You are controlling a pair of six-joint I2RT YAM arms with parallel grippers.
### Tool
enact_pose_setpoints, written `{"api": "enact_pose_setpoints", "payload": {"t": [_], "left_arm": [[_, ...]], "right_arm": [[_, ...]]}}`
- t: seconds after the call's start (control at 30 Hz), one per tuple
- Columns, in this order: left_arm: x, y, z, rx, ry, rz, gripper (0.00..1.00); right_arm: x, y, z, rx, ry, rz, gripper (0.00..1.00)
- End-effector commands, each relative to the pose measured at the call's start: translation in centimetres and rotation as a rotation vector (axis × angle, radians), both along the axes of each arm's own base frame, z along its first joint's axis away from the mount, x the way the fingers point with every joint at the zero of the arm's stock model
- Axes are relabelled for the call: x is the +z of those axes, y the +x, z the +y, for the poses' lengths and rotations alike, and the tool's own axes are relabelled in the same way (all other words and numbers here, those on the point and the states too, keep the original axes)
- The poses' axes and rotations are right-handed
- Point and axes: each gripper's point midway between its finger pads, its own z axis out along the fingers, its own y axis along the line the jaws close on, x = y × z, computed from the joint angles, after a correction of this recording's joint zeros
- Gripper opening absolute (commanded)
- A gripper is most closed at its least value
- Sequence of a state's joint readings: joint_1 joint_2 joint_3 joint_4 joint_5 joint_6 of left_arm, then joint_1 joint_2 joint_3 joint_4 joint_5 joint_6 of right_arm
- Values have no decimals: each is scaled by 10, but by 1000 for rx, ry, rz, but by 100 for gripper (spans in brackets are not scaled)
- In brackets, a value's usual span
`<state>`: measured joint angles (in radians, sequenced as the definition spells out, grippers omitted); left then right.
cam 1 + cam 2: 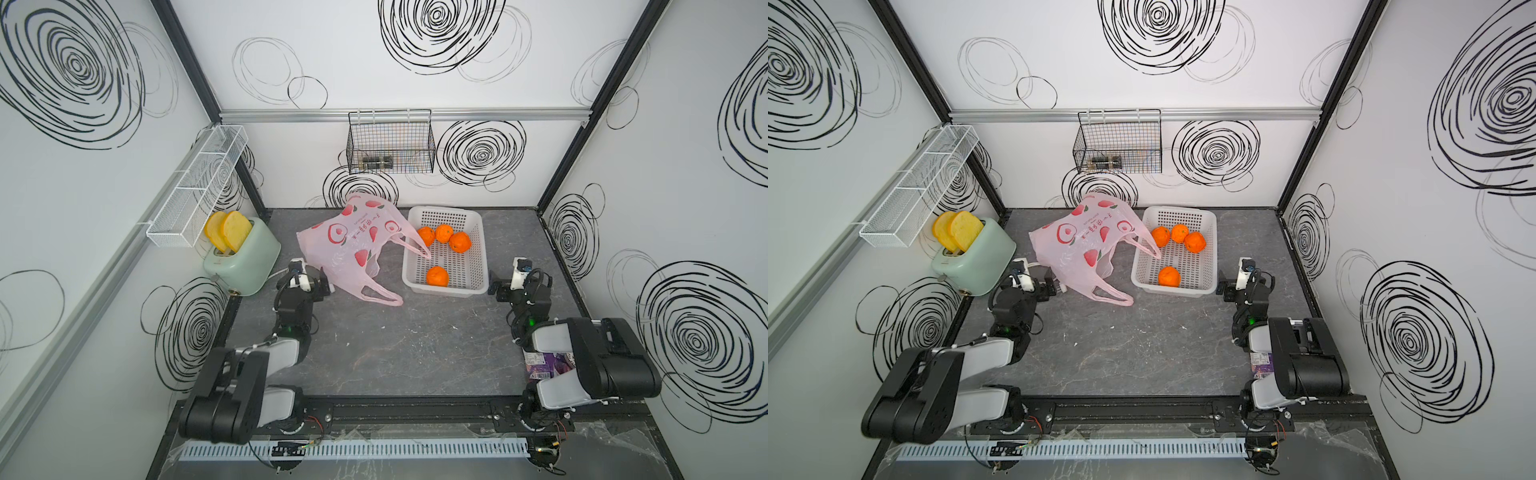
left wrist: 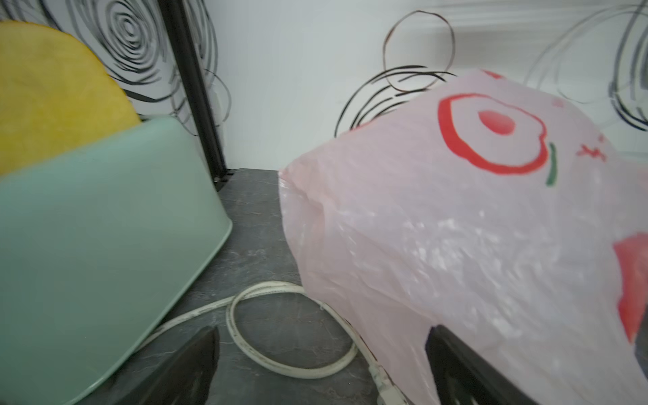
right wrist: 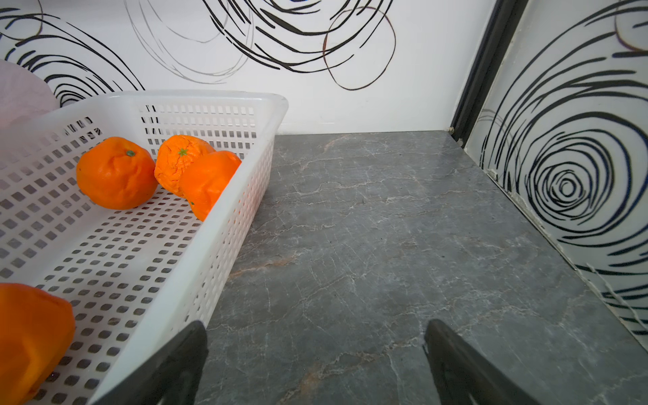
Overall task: Place the oranges into plastic bags & tie knots
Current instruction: Open the plastic bag at the center of the board.
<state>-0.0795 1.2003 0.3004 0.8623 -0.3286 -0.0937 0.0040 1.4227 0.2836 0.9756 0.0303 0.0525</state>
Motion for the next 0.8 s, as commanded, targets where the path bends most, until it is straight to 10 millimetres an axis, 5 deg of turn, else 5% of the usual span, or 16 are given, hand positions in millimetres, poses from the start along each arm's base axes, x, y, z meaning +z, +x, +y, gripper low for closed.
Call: {"api": "enact_pose_setpoints", "payload": {"t": [0.0,0.13,0.27,0.37,0.47,0.77], "left_arm": [[27,-22,49,321,-55,37,96],[31,-36,55,367,-136,119,98],[42,-22,-27,53,-158,150,99],[46,-20,-101,-169,-87,200,96],[40,-20,-154,-312,41,275,96],[13,15,-208,-307,367,500,96]], "right_arm": [[23,11,-26,-198,98,115,98],[19,7,-38,-362,336,338,98],[35,7,21,-33,496,390,98],[52,4,45,58,461,354,98],[65,5,67,157,441,337,98],[64,9,88,224,432,400,98]]}}
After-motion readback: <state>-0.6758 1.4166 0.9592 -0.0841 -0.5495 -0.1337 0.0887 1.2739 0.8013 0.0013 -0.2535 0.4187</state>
